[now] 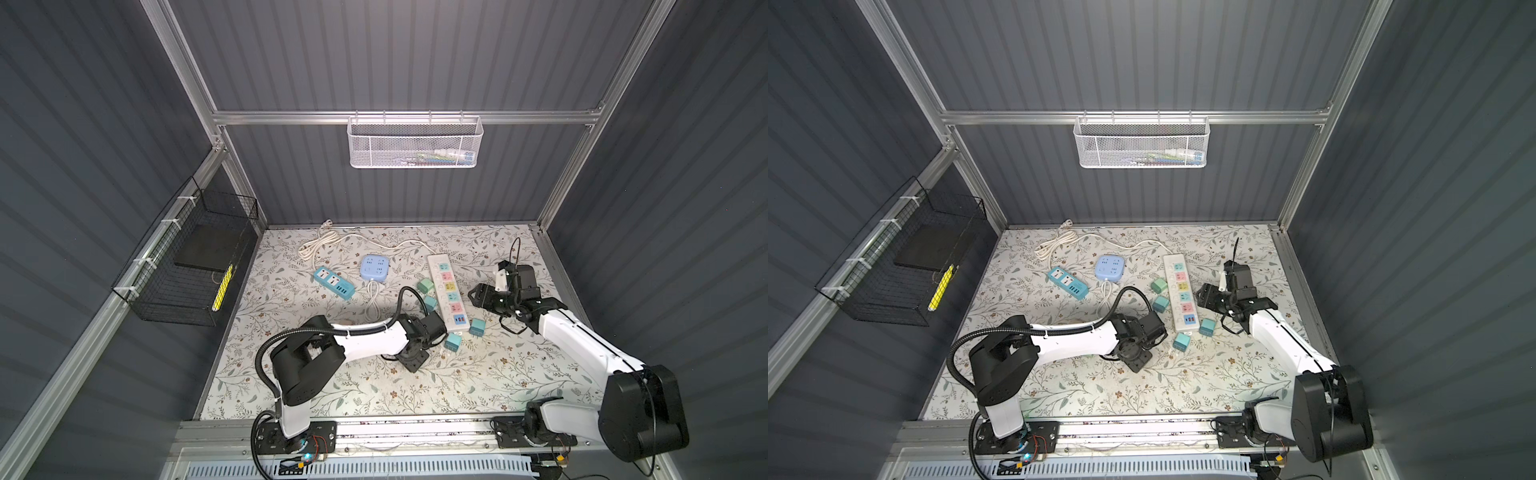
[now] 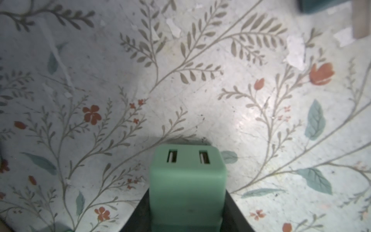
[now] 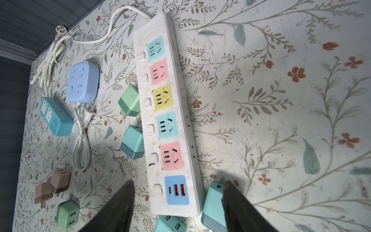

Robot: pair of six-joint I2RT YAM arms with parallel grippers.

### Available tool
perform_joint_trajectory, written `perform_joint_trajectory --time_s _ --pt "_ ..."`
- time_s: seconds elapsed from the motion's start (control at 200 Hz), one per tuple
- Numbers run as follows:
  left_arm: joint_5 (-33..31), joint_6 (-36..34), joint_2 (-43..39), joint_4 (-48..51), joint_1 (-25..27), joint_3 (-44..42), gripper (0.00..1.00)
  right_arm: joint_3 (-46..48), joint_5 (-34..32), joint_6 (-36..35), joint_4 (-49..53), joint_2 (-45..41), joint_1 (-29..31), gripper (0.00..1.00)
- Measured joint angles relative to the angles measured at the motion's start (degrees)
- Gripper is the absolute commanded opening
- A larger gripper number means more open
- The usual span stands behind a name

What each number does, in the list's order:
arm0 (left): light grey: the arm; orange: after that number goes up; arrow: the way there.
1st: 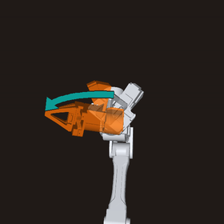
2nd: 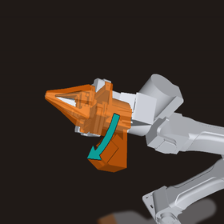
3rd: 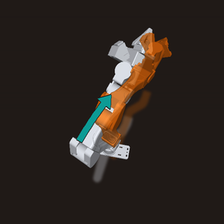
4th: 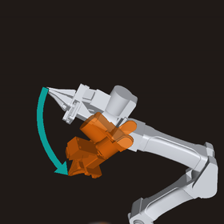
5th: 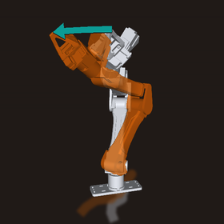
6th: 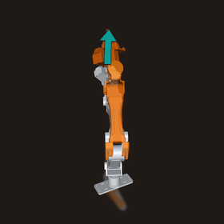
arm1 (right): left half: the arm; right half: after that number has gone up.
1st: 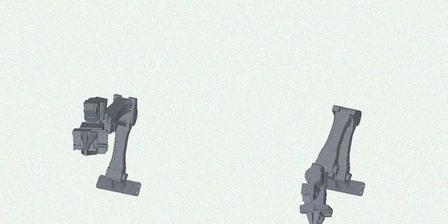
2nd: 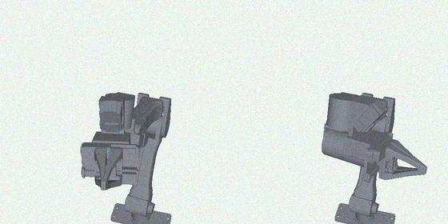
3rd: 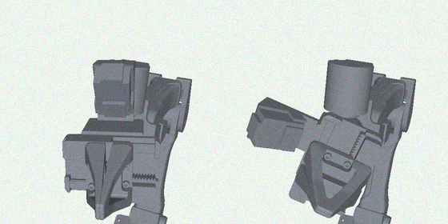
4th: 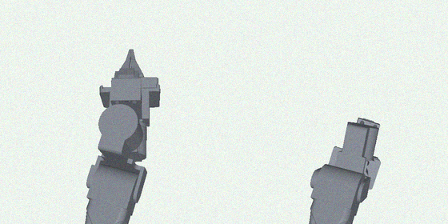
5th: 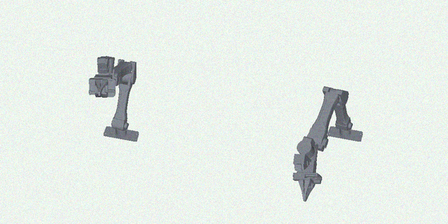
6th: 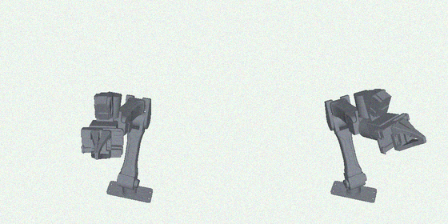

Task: Insert the plug
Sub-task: 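Lift the green adapter with the left gripper and pass it to the right gripper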

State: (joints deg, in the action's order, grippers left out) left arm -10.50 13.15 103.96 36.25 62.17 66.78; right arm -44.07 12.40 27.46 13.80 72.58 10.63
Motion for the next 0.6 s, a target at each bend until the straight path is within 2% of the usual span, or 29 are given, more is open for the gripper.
perform_joint_trajectory --time_s 0.065,0.17,0.25,0.335,0.43,0.6 --pt "-0.7 -0.4 -2.9 -4.5 0.0 -1.7 0.14 0.0 0.3 0.4 0.3 -0.7 0.0 0.67" --pt "-1.3 -2.5 -8.2 -14.3 0.0 -5.2 0.13 0.0 1.5 0.7 0.9 -2.3 0.0 0.63" --pt "-1.3 -6.2 -11.1 -27.1 0.0 -8.3 0.13 0.0 3.1 0.9 0.9 -3.2 0.0 0.6" --pt "-1.2 -9.4 -10.7 -36.5 0.0 -9.1 0.1 0.0 4.2 0.9 1.2 -3.8 0.0 0.57" --pt "-0.3 -13.7 -9.2 -46.2 0.0 -9.1 0.0 0.0 5.3 0.8 2.3 -5.0 0.0 0.53" --pt "0.0 -18.2 -7.4 -55.1 0.0 -9.2 0.0 -0.5 10.3 -0.1 5.4 -8.5 0.1 0.53"
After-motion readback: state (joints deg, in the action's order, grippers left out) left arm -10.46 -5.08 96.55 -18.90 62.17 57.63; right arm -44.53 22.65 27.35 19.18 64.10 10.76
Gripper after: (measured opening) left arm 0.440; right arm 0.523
